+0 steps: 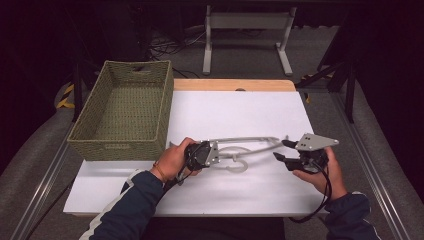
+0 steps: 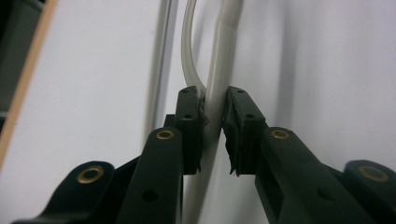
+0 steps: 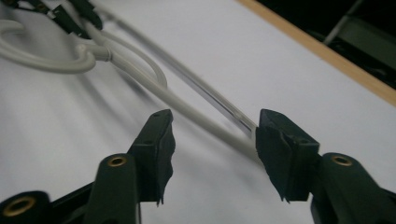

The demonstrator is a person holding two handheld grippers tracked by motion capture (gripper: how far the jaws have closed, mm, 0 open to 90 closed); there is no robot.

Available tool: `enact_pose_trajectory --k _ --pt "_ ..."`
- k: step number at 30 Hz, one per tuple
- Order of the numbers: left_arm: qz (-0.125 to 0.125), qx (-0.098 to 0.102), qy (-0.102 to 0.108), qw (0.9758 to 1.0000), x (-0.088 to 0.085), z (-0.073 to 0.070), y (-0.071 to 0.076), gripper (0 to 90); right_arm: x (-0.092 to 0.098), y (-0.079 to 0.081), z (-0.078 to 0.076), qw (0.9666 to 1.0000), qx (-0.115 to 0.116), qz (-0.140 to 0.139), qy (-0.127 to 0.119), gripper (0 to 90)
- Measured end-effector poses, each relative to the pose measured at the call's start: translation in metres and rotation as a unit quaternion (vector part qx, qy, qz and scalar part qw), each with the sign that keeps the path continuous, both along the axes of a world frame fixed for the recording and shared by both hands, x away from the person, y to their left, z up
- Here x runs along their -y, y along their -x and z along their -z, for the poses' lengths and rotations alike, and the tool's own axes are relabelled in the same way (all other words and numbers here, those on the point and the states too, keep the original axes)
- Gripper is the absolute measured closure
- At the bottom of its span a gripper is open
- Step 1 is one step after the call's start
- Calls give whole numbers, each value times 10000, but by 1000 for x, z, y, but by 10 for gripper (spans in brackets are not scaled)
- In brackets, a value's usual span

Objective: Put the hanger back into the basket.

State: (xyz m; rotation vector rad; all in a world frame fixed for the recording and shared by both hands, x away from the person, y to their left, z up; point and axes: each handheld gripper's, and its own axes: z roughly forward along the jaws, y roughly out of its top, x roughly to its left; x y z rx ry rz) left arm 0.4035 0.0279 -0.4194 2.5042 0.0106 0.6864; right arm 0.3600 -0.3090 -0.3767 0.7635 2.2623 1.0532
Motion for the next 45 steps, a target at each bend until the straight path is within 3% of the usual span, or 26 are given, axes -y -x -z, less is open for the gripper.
enact_pose_trajectory --k 1,2,4,6,7,8,10,12,13,14,15,19,20,21,23,24,25,27,29,31,34,35,39,41,43,45 --pt "-109 56 198 9997 -2 -4 0 778 0 0 0 10000 0 0 0 439" --pt "-195 24 438 9988 -4 -7 -1 794 4 2 -3 9997 148 108 -168 411" --pt "-390 -186 888 9951 -10 -15 -6 800 11 4 -7 9978 321 361 -452 402" --pt "-595 -196 990 9931 -13 -17 -8 801 16 7 -10 9954 479 494 -666 375" --pt "-752 -322 1163 9898 -16 -17 -8 801 17 8 -12 9945 519 537 -733 374" --pt "-763 -355 1261 9884 -18 -18 -10 802 18 9 -12 9942 478 483 -832 367" --pt "-965 -355 1480 9836 -22 -19 -10 802 17 10 -10 9944 485 477 -805 360" --pt "-1106 -384 1629 9797 -25 -22 -9 802 13 9 -7 9956 410 443 -716 353" --pt "-1106 -384 1629 9797 -25 -22 -9 802 13 9 -7 9956 410 443 -716 353" --pt "-1193 -367 1767 9763 -28 -25 -8 802 9 8 -3 9965 335 391 -659 346" --pt "-1193 -367 1767 9763 -28 -25 -8 802 9 8 -3 9965 335 391 -659 346" --pt "-1328 -431 2081 9681 -36 -30 -7 802 0 7 3 9980 248 237 -529 336" --pt "-1328 -431 2081 9681 -36 -30 -7 802 0 7 3 9980 248 237 -529 336" --pt "-1405 -395 2196 9646 -39 -32 -6 802 -4 7 5 9985 238 191 -464 334" --pt "-1413 -414 2226 9637 -40 -32 -6 802 -6 7 6 9986 215 157 -461 331" --pt "-1502 -453 2437 9571 -44 -34 -5 802 -8 6 7 9987 198 136 -453 330" --pt "-1523 -449 2421 9572 -45 -35 -5 802 -9 6 8 9988 189 128 -429 330" --pt "-1584 -375 2536 9535 -47 -37 -4 802 -11 6 9 9990 174 100 -405 327" --pt "-1606 -345 2566 9524 -49 -40 -3 802 -12 5 10 9991 179 95 -385 324" --pt "-1655 -311 2706 9479 -52 -44 -1 802 -15 5 11 9991 176 53 -382 319" --pt "-1653 -289 2850 9437 -56 -50 3 802 -17 4 12 9993 141 -1 -360 314" --pt "-1653 -289 2850 9437 -56 -50 3 802 -17 4 12 9993 141 -1 -360 314" --pt "-1651 -148 3006 9392 -57 -60 11 802 -20 4 13 9993 157 -43 -322 308" --pt "-1678 -131 3116 9352 -59 -66 15 802 -20 3 13 9993 146 -48 -351 304" --pt "-1666 -150 3306 9288 -61 -76 21 802 -20 3 13 9992 143 -48 -363 302" --pt "-1625 -97 3419 9255 -64 -86 25 802 -20 2 14 9991 134 -46 -406 297"
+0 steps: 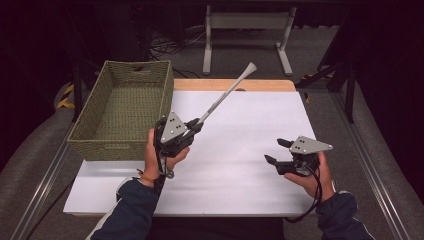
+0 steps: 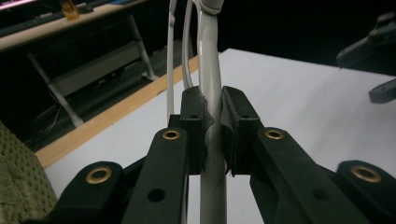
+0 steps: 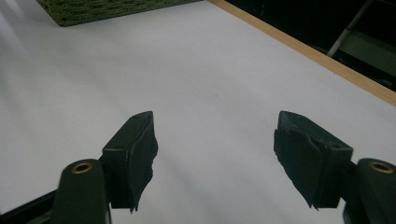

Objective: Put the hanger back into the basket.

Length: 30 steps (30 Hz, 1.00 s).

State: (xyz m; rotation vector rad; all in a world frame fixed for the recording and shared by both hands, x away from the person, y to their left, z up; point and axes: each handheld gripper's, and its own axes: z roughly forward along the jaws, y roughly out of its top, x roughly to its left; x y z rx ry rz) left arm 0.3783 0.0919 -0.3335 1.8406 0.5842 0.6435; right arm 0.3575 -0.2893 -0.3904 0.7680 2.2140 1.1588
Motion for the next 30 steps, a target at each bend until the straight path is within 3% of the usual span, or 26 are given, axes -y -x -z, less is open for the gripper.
enact_pose_trajectory --k 9,17,30 --pt "-140 285 3 9995 -10 -25 11 802 -5 0 1 9998 86 -13 -175 225" --pt "-348 557 -79 9978 -31 -46 16 802 -13 2 5 9994 156 -38 -299 158" --pt "-691 701 -118 9951 -66 -58 7 802 -18 1 10 9996 112 -83 -230 158"
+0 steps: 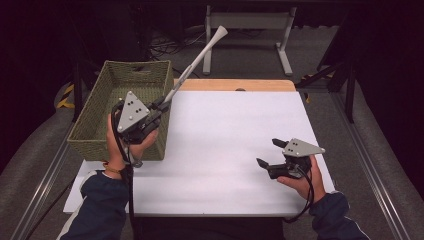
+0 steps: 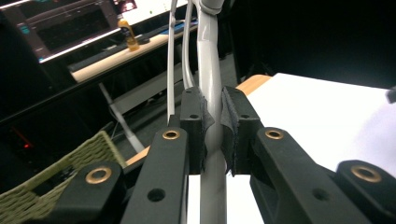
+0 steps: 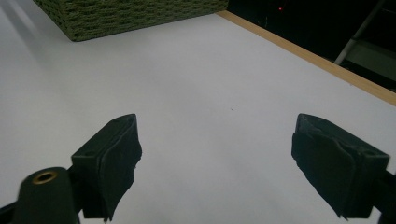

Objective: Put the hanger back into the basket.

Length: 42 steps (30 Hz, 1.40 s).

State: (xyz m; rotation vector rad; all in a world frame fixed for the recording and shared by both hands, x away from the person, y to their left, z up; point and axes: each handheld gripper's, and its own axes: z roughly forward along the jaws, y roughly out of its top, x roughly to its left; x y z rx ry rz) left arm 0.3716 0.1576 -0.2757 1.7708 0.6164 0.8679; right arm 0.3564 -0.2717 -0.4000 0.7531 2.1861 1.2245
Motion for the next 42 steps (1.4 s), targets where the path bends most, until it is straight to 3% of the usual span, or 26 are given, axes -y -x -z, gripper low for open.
enact_pose_trajectory --k 13,34,42 --pt "-362 74 -160 9992 -37 4 -20 801 -2 0 2 10000 -33 -30 73 159" --pt "-747 -216 -267 9966 -78 30 -57 797 -5 -1 7 9998 -88 -65 147 160" --pt "-905 -284 -583 9938 -84 35 -72 797 -4 -1 8 9997 -97 -59 225 160"
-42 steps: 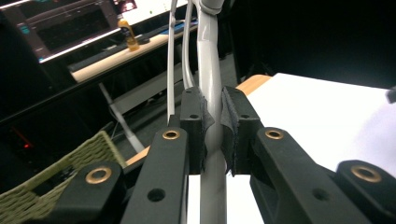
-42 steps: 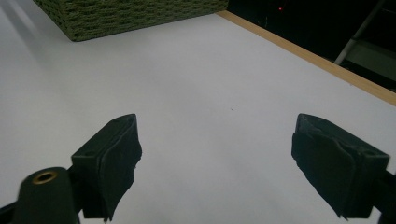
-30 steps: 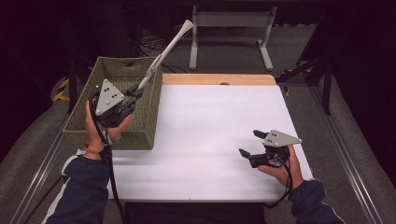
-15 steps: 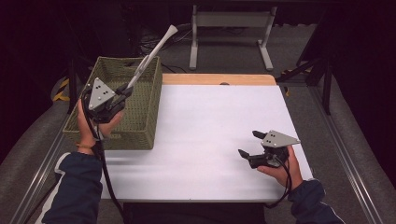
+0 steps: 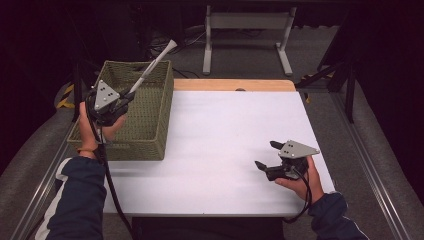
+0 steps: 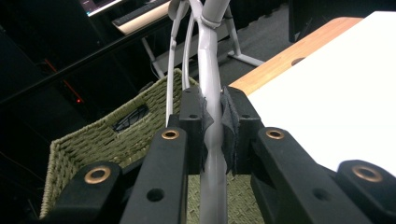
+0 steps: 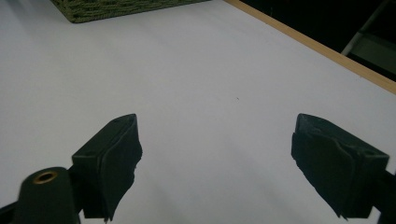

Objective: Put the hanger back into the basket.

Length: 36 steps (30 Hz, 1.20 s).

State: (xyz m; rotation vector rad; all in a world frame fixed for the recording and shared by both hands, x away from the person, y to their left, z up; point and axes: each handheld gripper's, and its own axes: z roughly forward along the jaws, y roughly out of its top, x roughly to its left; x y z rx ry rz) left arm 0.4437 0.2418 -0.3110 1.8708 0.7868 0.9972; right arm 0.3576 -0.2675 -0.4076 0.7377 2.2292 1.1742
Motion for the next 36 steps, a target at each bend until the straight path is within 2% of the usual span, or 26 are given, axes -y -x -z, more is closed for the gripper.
enact_pose_trajectory --k 2,7,10,13,15,16,19,20,21,22,25,26,27,29,31,33,34,36 --pt "-52 -31 -89 9999 -1 0 -5 796 0 0 0 10000 -1 -2 -3 160" --pt "-143 -85 -36 9999 -9 -1 -19 795 0 0 1 10000 -6 4 11 161" --pt "-161 -183 -9 9997 -13 1 -27 795 -1 0 1 10000 -4 -19 35 161" --pt "-199 -451 -200 9986 -14 8 -39 794 -1 -1 2 10000 -54 -38 54 163" --pt "-262 -660 -321 9970 -14 13 -46 792 -1 -1 4 9999 -92 -48 95 164" --pt "-290 -745 -347 9962 -16 16 -49 790 -1 -2 4 9999 -91 -44 105 164" --pt "-323 -925 -179 9950 -21 22 -54 786 -2 -1 4 9999 -81 -72 121 168" --pt "-289 -1073 -149 9937 -22 24 -56 781 -2 -1 4 9999 -84 -73 120 168" --pt "-344 -1167 -330 9920 -22 26 -56 773 -2 -1 4 9999 -90 -80 122 168" --pt "-382 -1147 -407 9918 -21 28 -56 762 -2 -1 4 9998 -104 -87 125 168" --pt "-472 -1121 -378 9919 -24 27 -53 726 -3 -1 4 9997 -108 -108 171 169" --pt "-500 -1009 -199 9934 -29 23 -49 681 -4 -1 5 9997 -115 -117 188 171" --pt "-500 -1009 -199 9934 -29 23 -49 682 -4 -1 5 9997 -115 -117 188 171" --pt "-384 -1002 -60 9942 -33 22 -45 690 -5 -1 5 9996 -139 -108 231 178" --pt "-341 -1016 -93 9942 -33 24 -44 680 -5 -1 5 9995 -142 -111 262 178" --pt "-302 -992 -51 9946 -32 25 -43 736 -6 -1 5 9994 -139 -138 292 180" --pt "-181 -1017 -4 9946 -30 26 -41 751 -7 -1 5 9994 -142 -137 294 180" --pt "-99 -1049 -37 9944 -29 27 -41 776 -7 -1 5 9994 -149 -137 286 180"
